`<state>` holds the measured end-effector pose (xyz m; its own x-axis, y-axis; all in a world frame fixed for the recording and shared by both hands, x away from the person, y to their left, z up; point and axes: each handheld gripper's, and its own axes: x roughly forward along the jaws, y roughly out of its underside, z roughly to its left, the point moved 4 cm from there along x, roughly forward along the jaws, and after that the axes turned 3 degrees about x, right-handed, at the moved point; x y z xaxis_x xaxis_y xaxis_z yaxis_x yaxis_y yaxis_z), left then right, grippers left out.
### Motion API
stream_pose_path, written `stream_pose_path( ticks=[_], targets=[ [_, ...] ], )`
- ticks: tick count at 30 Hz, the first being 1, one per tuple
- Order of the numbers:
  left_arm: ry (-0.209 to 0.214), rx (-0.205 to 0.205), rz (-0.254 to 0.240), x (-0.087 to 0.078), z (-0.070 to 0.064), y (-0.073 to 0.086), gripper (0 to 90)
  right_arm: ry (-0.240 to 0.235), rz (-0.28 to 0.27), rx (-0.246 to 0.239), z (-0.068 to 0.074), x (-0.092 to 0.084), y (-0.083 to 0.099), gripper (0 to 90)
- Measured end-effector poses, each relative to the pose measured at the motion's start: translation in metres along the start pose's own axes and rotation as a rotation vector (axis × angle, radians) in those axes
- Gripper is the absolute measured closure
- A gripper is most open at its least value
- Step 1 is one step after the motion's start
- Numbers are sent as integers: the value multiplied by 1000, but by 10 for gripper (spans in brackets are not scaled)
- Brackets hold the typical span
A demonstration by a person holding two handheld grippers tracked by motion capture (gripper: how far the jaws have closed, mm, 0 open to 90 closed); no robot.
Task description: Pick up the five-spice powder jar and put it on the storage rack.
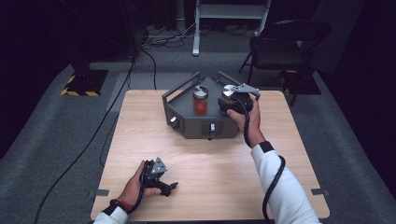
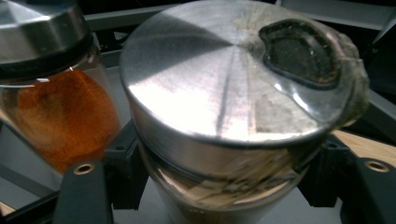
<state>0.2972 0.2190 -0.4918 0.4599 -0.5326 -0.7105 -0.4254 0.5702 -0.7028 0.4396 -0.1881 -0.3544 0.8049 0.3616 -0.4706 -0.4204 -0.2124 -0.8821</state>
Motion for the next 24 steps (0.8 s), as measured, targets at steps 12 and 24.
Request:
stream_pose_path(
  ticks=[12, 24],
  targets=[
    [-1, 0, 0, 0, 0, 0, 1, -5, 11, 4, -1, 8, 1, 312],
    [-1, 0, 0, 0, 0, 0, 1, -5, 13, 30, -2, 10, 7, 247]
  ],
)
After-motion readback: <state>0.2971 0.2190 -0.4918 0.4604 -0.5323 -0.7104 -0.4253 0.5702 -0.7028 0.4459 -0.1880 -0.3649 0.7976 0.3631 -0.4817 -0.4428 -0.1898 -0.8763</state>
